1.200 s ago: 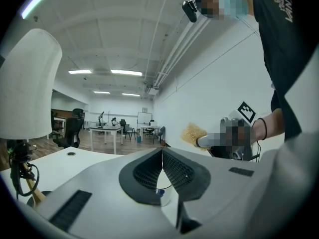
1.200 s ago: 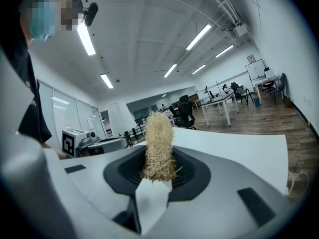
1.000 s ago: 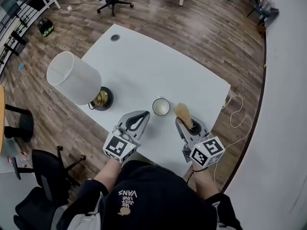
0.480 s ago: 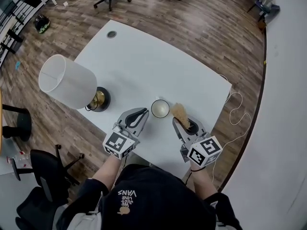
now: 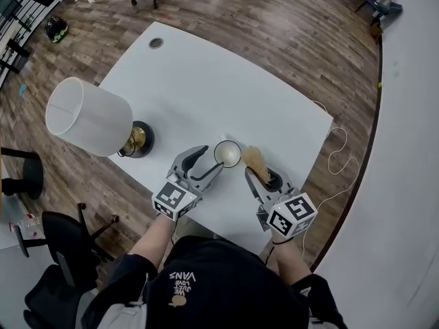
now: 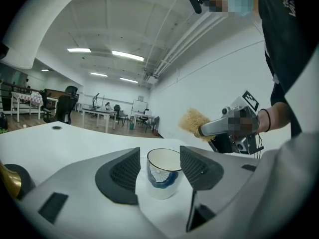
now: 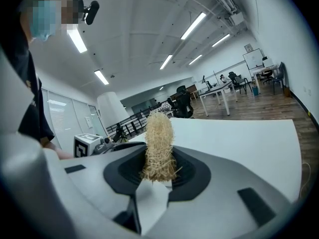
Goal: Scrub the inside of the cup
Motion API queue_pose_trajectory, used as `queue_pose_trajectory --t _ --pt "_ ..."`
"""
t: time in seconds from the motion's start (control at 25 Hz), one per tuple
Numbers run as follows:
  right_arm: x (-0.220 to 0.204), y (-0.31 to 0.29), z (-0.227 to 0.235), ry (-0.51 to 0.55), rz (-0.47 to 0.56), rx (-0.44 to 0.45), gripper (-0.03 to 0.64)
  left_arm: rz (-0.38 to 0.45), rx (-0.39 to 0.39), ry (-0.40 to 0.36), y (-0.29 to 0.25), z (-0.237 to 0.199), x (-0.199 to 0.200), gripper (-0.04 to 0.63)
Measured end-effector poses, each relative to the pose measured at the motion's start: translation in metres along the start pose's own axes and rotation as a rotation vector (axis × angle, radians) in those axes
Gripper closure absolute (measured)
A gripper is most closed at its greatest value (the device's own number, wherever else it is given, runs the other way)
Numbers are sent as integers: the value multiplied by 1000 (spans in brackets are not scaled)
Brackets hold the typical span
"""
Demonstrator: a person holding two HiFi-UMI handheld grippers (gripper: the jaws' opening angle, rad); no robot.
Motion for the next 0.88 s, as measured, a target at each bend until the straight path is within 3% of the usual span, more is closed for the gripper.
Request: queue_pose_trajectory --t 0.28,0.44,0.88 --pt "-3 -4 0 -2 -13 3 517 -33 -39 -26 -13 -2 -14 242" --pt "-7 -4 1 -4 -19 -8 517 -58 -78 -39 -26 0 -24 221" --pt "-13 -2 4 -14 -28 -41 517 -125 -84 -59 -52 -9 -42 199"
Point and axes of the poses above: the fingertips, and each gripper's own axes: y backward along the fingers, z to its right, x out of its top, the point moved 7 cm from there along y, backward along the fingers, and after that the axes turned 15 degrees about -x, right-handed, at the moved point
